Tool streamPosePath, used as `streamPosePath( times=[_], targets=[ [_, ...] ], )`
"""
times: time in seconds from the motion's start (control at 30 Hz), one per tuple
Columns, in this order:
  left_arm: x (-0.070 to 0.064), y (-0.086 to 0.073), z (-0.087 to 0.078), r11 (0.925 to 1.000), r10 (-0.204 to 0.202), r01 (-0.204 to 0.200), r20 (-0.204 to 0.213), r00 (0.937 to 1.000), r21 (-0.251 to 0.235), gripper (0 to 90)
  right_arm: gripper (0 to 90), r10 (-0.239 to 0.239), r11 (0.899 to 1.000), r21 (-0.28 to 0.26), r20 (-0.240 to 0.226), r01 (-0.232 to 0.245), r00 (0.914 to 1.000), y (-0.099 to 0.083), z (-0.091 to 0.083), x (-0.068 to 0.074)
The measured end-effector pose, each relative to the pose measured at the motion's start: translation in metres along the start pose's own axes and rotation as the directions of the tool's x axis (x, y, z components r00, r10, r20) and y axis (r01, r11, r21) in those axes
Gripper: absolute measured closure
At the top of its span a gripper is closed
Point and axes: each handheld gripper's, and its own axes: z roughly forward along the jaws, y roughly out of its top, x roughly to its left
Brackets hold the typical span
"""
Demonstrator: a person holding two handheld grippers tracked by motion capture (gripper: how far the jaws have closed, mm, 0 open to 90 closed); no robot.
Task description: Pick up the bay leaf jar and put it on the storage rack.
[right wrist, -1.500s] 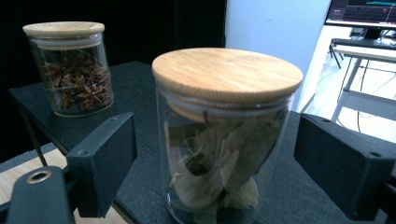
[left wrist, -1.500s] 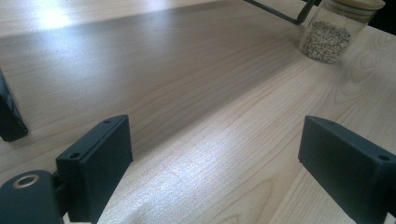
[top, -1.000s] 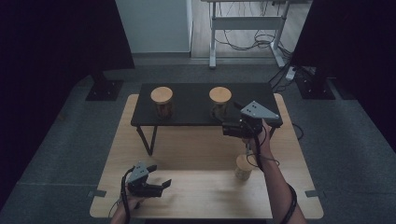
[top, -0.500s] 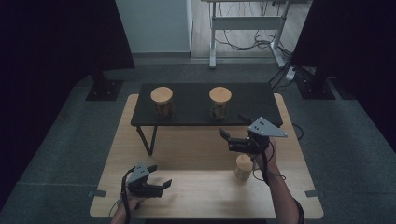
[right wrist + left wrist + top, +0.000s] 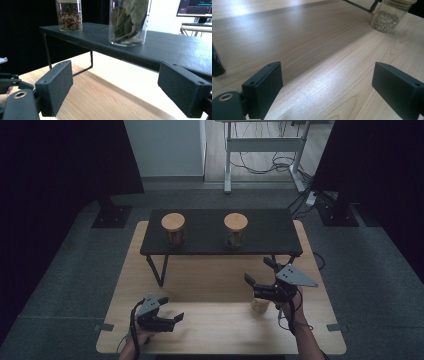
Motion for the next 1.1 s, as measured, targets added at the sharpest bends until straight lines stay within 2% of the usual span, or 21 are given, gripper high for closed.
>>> streamPosePath(
  times=[0.67, 0.87, 1.1],
  targets=[
    [0.000, 0.000, 0.000, 1.0000, 0.003, -0.003, 0.000, 1.0000, 0.003, 9.0, 11.9, 0.047, 0.998, 0.041, 0.002, -0.047, 0.9989, -0.057, -0.037, 0.007],
    [-0.001, 0.000, 0.000, 1.0000, 0.006, -0.006, -0.002, 1.0000, 0.005, 9.0, 11.6, 0.063, 0.993, 0.095, 0.010, -0.063, 0.9980, -0.084, -0.048, 0.009],
    [-0.001, 0.000, 0.000, 1.0000, 0.008, -0.008, -0.003, 1.0000, 0.006, 9.0, 11.4, 0.072, 0.991, 0.116, 0.025, -0.074, 0.9971, -0.094, -0.054, 0.007]
  ],
)
